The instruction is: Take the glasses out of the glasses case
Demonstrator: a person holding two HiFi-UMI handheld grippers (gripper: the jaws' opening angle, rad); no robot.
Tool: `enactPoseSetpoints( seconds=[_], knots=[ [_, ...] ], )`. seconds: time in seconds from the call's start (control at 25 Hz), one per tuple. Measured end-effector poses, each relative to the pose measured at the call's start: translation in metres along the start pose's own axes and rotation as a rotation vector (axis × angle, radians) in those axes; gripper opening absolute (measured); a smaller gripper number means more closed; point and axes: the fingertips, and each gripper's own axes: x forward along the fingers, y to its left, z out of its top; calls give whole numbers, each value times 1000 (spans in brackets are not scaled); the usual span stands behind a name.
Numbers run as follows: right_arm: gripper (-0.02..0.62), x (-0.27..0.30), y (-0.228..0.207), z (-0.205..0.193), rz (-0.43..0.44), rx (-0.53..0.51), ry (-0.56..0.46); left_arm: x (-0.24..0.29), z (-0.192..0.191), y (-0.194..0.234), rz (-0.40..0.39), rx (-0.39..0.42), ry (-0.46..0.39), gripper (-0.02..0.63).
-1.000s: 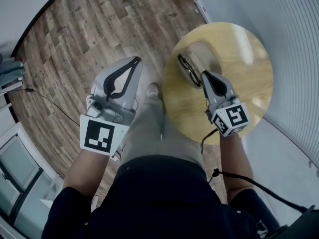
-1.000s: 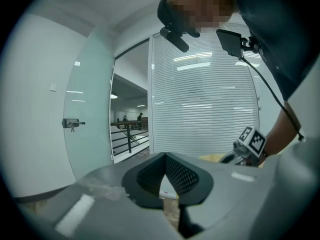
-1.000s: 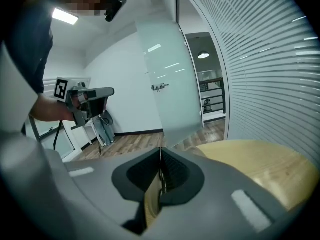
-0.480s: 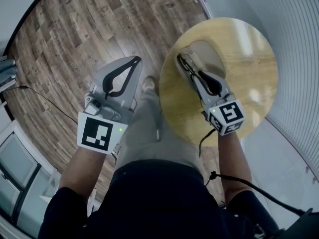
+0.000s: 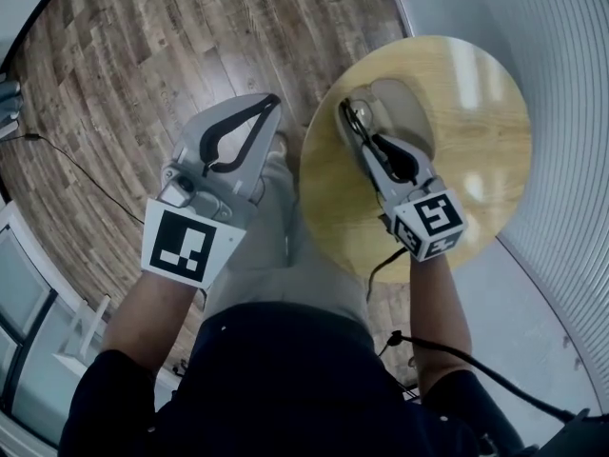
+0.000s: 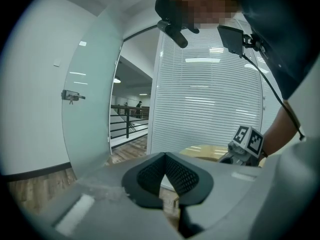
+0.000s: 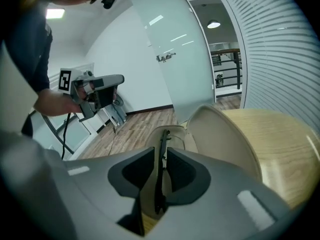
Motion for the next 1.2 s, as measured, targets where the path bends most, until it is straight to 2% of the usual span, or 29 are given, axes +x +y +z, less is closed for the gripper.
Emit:
enactPoseSetpoints(
  seconds=[0.2,0.28,0.36,0.72,0.96,1.2],
  knots=[
    [87,8,-12,-18,-26,-16,80,-4,-7,3,25,-7,9,5],
    [69,10,-12,-19,-35,-13,85,-9,-9,6,29,-5,21,5],
    [38,11,-13,-19,-38,-14,75,-10,-10,9,31,6,19,5],
    [35,-3,-14,-5,-38,56,-6,-5,9,2,20,31,-34,5],
    [35,-36,8,32,-55,41,-86,-28,49,-2,24,56,-61,5],
    [35,-85,40,75,-68,17,-161,-59,110,-8,31,128,-116,5]
  ],
)
